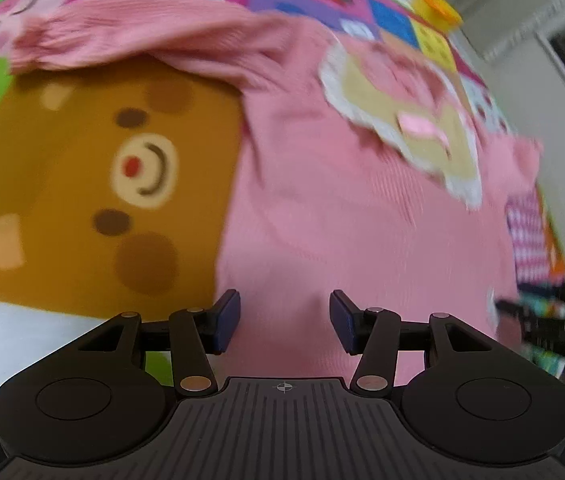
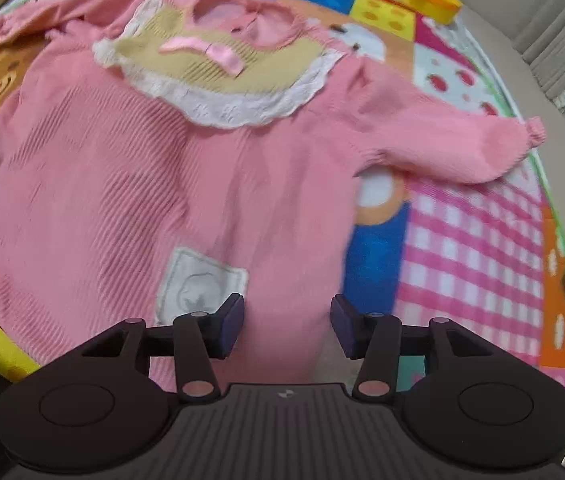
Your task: Fold clothes
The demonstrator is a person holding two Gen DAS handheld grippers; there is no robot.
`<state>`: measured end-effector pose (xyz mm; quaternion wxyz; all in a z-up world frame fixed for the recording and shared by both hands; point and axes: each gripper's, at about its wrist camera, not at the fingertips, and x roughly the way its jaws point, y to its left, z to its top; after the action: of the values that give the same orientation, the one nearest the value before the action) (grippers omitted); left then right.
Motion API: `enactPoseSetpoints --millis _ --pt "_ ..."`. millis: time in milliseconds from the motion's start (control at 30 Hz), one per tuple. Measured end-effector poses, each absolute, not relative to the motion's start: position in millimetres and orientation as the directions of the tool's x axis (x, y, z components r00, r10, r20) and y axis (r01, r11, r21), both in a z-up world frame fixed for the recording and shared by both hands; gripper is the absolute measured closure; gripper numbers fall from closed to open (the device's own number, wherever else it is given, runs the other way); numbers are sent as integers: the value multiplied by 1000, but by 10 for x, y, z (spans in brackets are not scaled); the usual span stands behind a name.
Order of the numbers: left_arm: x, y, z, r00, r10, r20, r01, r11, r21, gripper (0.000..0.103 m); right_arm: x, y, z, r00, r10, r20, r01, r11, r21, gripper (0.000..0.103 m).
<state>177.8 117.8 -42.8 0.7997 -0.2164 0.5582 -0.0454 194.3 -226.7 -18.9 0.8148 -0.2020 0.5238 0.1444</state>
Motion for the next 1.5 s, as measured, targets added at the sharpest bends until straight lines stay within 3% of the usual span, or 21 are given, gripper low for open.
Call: enactPoseSetpoints --millis 133,333,433,500,567,633,733,900,1067,1133,1233,1300,1400,1500 --pt "1838 1258 -237 481 -300 -823 -144 900 -412 47 2043 -2252 38 481 93 -872 -388 914 -117 55" --pt "2139 1237 -125 622 -256 -740 -161 883 -440 34 2428 -1880 343 576 245 -780 -401 916 -8 55" --pt "2348 1327 -253 662 -219 -717 -273 820 -502 34 2738 -1645 374 572 312 -759 -417 907 58 56" --pt "2458 1445 -414 670 -189 -718 -389 735 -556 37 2898 -1457 304 580 305 -755 -451 892 14 56" --pt "2576 1524 -569 672 -156 -724 -470 666 -579 42 3040 -1329 175 610 245 -754 -455 887 -79 61" --pt "2663 1553 -634 688 -129 -714 -460 683 -567 42 3189 -1251 47 639 193 -745 -443 884 -150 75" --pt "2750 1573 -653 703 -99 -704 -427 733 -529 41 3385 -1185 -49 665 204 -719 -440 884 -156 83" --pt "2834 1604 -655 695 -82 -714 -397 784 -477 36 3672 -920 48 549 458 -699 -476 859 189 82" --pt "2778 1776 -599 706 -50 -707 -416 778 -471 32 3298 -326 -34 535 467 -704 -669 744 -15 71" --pt "2642 1945 -489 751 79 -656 -494 726 -479 32 3036 -146 -92 544 465 -698 -727 676 -117 69" --pt "2363 2213 -283 756 318 -572 -624 617 -480 15 2702 98 -141 548 491 -677 -789 572 -225 63" --pt "2260 2310 -232 734 390 -557 -666 578 -473 11 2611 268 -183 547 485 -682 -804 531 -267 62" --pt "2307 2341 -297 744 315 -589 -640 587 -495 11 2740 356 -216 591 413 -693 -749 601 -280 62" --pt "2429 2264 -354 757 232 -611 -592 638 -492 11 3042 -112 -90 669 296 -681 -560 804 -201 62"
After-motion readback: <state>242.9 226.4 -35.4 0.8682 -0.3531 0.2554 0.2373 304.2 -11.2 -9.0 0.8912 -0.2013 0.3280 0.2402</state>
